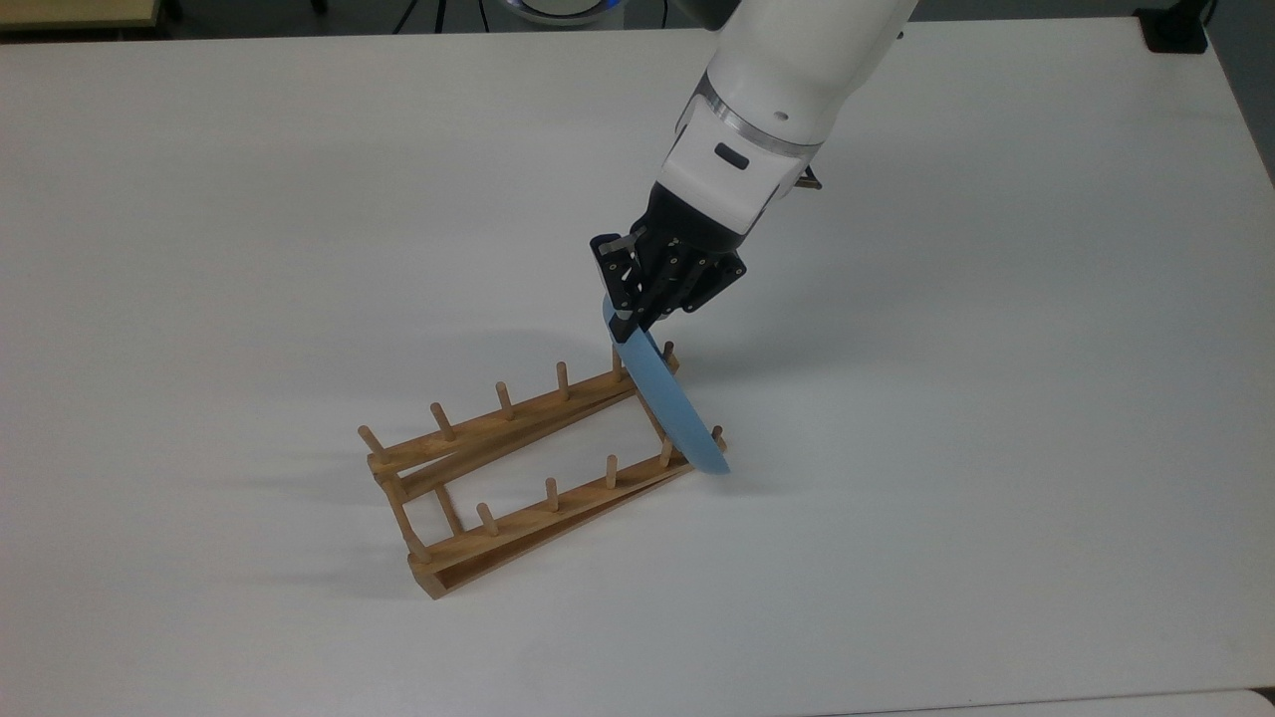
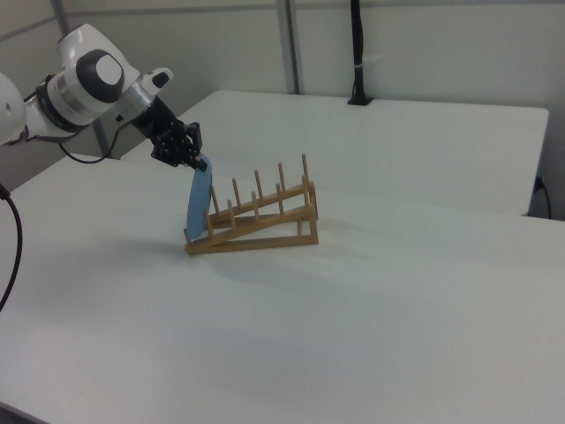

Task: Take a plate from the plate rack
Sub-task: 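Close the gripper on the plate rim and lift it from the rack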

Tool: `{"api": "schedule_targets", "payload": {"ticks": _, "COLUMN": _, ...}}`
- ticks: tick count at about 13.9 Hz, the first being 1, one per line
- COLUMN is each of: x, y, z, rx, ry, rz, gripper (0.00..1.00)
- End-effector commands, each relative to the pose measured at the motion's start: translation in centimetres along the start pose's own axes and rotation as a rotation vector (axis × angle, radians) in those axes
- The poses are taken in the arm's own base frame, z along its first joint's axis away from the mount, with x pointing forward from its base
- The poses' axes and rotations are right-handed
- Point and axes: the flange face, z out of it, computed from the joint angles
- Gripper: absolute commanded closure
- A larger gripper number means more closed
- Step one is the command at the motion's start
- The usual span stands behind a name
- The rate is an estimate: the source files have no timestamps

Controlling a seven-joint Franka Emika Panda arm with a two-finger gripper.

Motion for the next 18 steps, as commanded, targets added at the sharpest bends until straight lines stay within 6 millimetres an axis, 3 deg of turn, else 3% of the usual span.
{"api": "schedule_targets", "payload": {"ticks": 1, "x": 0.0, "y": -0.1, "z": -0.8, "rx": -0.004, "ry": 0.025, "rz": -0.057, "gripper": 1.00}}
{"api": "schedule_targets", "payload": {"ticks": 9, "x": -0.2, "y": 2.8, "z": -4.5, "rx": -0.050, "ry": 0.082, "rz": -0.069, "gripper": 1.00}}
{"api": "schedule_targets", "payload": {"ticks": 14, "x": -0.2, "y": 2.0, "z": -4.9, "rx": -0.044, "ry": 0.084, "rz": -0.072, "gripper": 1.00}}
{"api": "schedule_targets", "payload": {"ticks": 18, "x": -0.6, "y": 3.7, "z": -6.9, "rx": -0.006, "ry": 0.110, "rz": -0.011, "gripper": 1.00}}
